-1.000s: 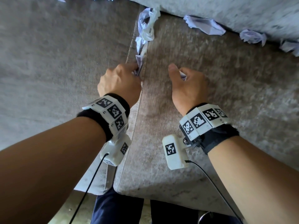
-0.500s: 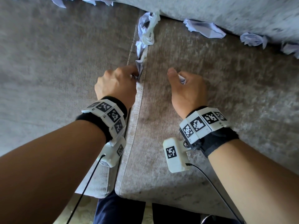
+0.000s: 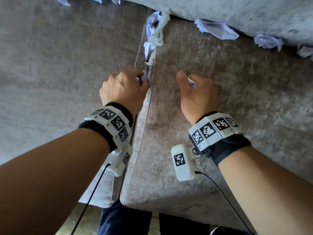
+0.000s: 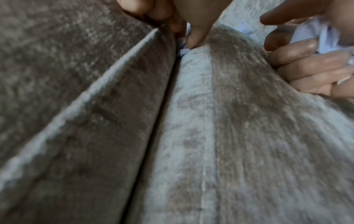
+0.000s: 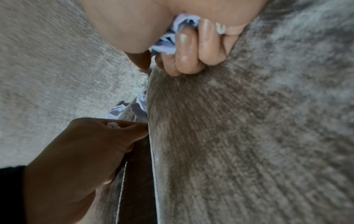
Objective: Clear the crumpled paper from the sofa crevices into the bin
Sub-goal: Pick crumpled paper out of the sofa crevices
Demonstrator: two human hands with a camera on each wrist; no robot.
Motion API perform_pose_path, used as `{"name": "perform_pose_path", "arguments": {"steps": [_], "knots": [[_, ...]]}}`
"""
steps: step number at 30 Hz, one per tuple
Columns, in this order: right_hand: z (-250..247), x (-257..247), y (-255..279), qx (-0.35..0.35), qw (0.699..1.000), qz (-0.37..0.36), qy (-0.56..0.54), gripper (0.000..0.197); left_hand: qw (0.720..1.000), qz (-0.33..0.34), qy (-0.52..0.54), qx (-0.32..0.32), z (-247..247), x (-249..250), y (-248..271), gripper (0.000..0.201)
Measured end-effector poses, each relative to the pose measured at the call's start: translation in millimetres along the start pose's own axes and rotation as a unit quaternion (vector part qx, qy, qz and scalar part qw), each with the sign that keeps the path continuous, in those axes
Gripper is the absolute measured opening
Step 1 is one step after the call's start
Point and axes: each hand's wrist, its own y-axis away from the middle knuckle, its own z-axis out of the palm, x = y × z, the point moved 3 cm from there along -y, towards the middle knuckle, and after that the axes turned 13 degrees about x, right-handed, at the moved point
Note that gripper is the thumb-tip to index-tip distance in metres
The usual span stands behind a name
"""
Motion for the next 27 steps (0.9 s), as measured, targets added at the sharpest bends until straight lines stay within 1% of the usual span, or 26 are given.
{"name": "perform_pose_path", "arguments": {"steps": [4, 8, 13, 17, 22, 24, 27], "knots": [[0.4, -0.1, 0.1, 0.003, 1.000, -0.006, -0.008, 0.059, 1.000, 0.009, -0.022, -0.007, 0.6, 3.4, -3.4, 0.019], [-0.2, 0.0, -0.5, 0.004, 1.000, -0.003, -0.011, 0.059, 1.000, 0.006, -0.028, -0.009, 2.7, 5.2, -4.6, 0.016], [0.7, 0.7, -0.2, 0.004, 1.000, -0.004, -0.004, 0.059, 1.000, -0.008, -0.014, 0.006, 5.5, 2.5, -4.1, 0.029], [1.4, 1.1, -0.1, 0.006, 1.000, -0.006, -0.001, 0.059, 1.000, -0.004, -0.009, 0.013, 7.6, 3.9, -5.1, 0.030], [2.4, 1.6, 0.1, 0.009, 1.000, -0.008, 0.006, 0.059, 1.000, 0.011, -0.026, 0.002, 4.6, 5.6, -4.4, 0.036], [2.5, 1.3, 0.4, 0.010, 1.000, -0.010, 0.007, 0.059, 0.999, 0.021, -0.035, 0.005, 3.4, 6.9, -3.4, 0.034], [2.6, 1.5, 0.4, 0.010, 1.000, -0.009, 0.004, 0.059, 0.999, 0.029, -0.040, 0.008, 4.4, 7.5, -5.0, 0.025]]}}
